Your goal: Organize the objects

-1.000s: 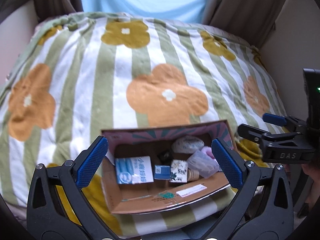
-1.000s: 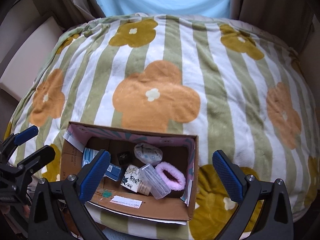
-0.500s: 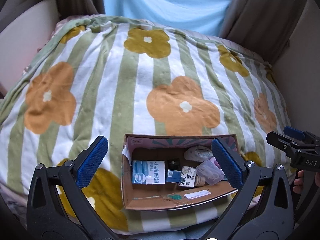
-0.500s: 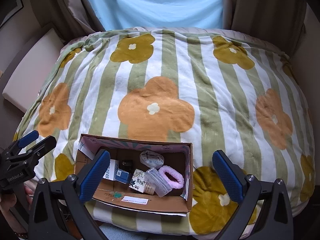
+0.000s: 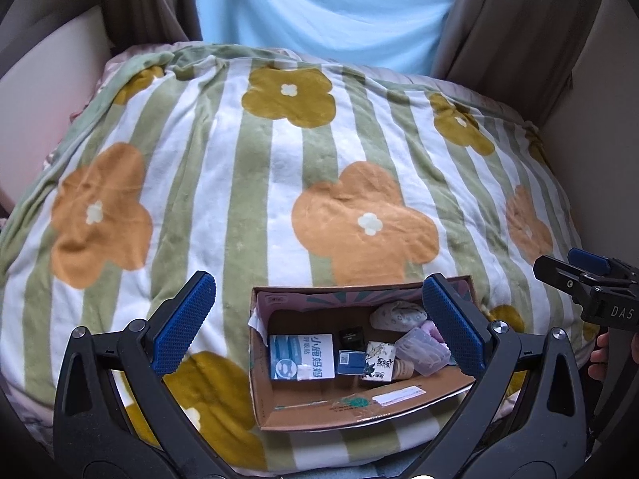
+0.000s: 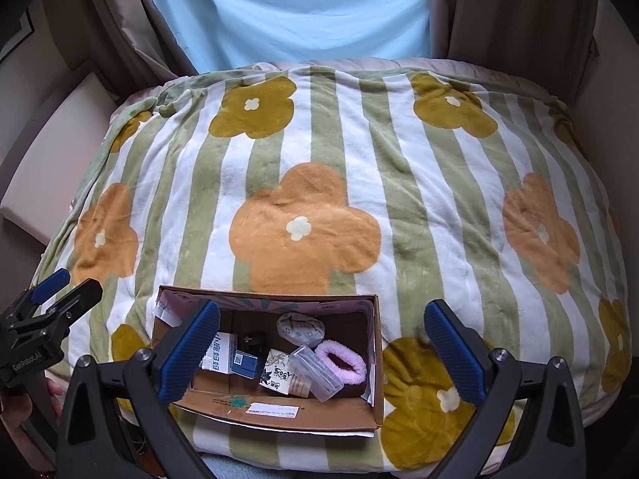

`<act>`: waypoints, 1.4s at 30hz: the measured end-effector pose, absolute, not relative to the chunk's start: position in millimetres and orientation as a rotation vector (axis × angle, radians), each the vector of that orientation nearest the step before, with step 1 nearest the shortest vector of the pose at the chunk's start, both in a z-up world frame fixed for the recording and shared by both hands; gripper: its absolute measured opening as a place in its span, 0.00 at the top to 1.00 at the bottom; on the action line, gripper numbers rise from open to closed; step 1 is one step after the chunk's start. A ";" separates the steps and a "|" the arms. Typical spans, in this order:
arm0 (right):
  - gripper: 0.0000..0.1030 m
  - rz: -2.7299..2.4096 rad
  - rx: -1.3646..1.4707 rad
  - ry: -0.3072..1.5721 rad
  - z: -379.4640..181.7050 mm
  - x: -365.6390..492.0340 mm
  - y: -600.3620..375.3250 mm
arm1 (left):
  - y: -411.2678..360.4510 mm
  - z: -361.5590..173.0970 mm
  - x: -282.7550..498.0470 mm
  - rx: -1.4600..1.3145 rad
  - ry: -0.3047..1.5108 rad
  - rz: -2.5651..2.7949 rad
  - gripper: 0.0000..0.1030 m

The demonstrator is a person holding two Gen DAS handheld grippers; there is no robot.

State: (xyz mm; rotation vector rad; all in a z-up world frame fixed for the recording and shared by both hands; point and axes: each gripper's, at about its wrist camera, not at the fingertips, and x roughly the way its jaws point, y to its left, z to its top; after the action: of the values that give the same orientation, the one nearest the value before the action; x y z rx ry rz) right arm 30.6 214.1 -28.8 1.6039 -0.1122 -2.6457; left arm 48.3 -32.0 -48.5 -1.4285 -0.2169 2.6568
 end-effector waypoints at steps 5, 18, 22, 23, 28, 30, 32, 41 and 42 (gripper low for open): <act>0.01 -2.648 1.604 -0.115 -27.7 29.5 213.1 | -31.4 -49.7 47.4 -1.426 -0.226 2.642 0.00; 0.01 -2.650 1.602 -0.115 -26.7 27.8 212.2 | -26.4 -48.1 46.4 -1.421 -0.205 2.635 0.00; 0.01 -2.653 1.600 -0.116 -26.5 26.6 210.6 | -25.6 -47.5 45.7 -1.419 -0.203 2.634 0.00; 0.01 -2.654 1.599 -0.113 -26.6 26.0 210.1 | -25.2 -47.3 45.7 -1.418 -0.203 2.634 0.00; 0.01 -2.653 1.601 -0.112 -26.4 26.2 210.3 | -21.4 -42.6 45.1 -1.403 -0.200 2.624 0.00; 0.01 -2.654 1.599 -0.117 -26.5 26.7 210.1 | -20.7 -40.4 44.5 -1.398 -0.198 2.625 0.00; 0.01 -2.652 1.598 -0.115 -26.4 25.1 209.9 | -19.8 -39.3 44.6 -1.396 -0.198 2.622 0.00; 0.01 -2.650 1.598 -0.113 -25.1 24.0 209.3 | -19.4 -38.3 44.6 -1.392 -0.182 2.625 0.00; 0.01 -2.651 1.597 -0.112 -25.0 24.0 209.3 | -19.7 -38.0 44.3 -1.390 -0.173 2.627 0.00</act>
State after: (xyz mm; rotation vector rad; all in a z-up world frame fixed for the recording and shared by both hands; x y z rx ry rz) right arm 24.0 209.3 -25.0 1.5971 -0.1119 -2.6508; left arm 44.3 -19.7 -38.0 -1.3898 -0.1730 2.6267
